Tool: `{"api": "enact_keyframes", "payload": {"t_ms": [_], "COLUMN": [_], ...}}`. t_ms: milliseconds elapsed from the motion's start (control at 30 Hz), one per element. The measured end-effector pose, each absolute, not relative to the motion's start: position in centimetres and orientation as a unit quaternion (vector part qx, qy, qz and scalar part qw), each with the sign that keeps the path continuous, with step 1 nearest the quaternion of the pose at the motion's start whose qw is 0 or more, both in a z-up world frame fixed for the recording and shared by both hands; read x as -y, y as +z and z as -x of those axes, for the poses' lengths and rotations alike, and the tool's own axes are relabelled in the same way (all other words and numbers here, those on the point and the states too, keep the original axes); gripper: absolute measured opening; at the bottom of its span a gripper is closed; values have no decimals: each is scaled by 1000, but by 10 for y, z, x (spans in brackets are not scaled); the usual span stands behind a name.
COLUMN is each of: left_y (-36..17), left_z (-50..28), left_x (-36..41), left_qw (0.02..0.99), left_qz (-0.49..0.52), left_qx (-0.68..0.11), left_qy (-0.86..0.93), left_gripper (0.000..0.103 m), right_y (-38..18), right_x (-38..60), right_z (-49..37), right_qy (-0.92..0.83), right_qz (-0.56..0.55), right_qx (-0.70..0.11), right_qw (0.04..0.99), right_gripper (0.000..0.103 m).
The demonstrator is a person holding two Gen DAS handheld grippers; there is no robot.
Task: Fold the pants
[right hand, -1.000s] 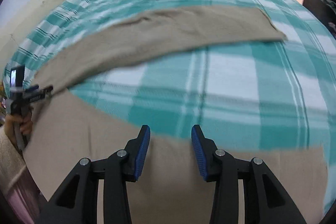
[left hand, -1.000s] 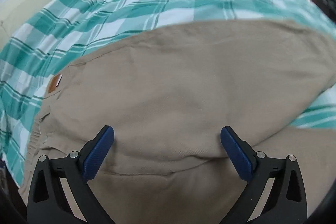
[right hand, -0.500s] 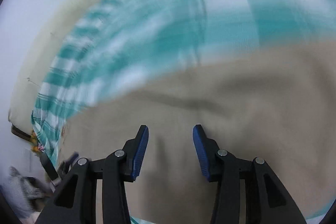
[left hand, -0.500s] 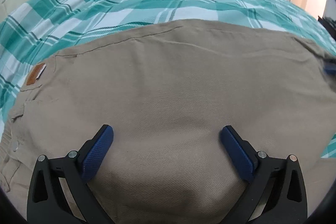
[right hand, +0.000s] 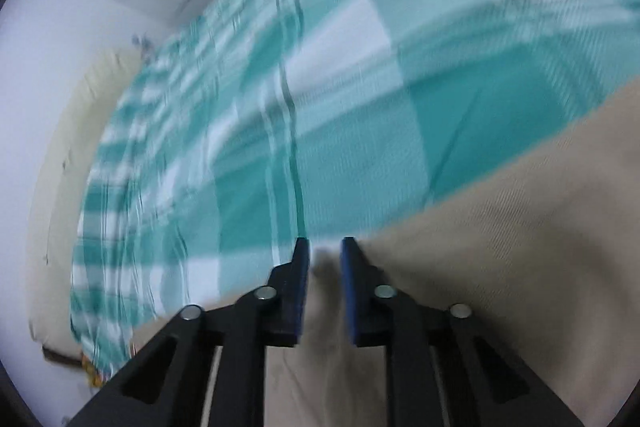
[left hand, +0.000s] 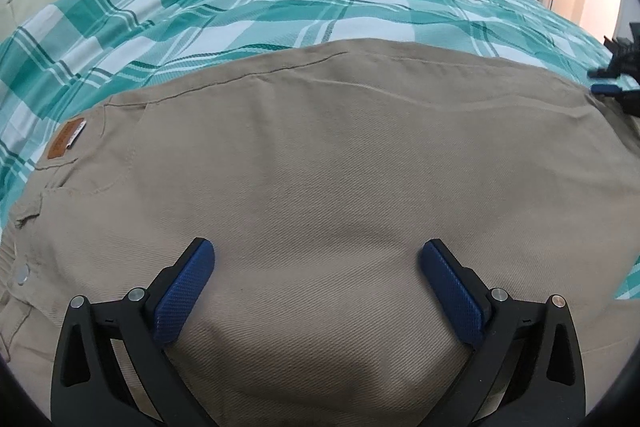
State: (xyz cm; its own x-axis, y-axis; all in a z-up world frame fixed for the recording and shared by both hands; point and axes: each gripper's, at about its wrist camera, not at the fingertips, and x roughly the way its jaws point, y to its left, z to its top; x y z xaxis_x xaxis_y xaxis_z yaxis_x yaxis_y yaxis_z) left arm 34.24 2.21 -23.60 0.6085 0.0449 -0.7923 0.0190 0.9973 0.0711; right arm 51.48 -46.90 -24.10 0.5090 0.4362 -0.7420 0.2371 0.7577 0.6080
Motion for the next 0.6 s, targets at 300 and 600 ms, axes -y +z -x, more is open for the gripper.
{"api": "enact_keyframes", "payload": {"t_ms": [300,600], "left_y": [-238,-239], "left_z": [-342,-343], "left_x": [-22,-22], "left_qw": [897,898], "left_qz": [-37,-35], "left_qx": [-440,-438], "left_qy": [9,9], "left_gripper": [102,102], "right_y": [-245,-205], "right_x": [450,518], "right_z": [-528,-481], "right_qy": [70,62], "right_qz": [-263,-175], "right_qx": [-555,-523], "right_qw": [786,832], "right_gripper": [13,55]}}
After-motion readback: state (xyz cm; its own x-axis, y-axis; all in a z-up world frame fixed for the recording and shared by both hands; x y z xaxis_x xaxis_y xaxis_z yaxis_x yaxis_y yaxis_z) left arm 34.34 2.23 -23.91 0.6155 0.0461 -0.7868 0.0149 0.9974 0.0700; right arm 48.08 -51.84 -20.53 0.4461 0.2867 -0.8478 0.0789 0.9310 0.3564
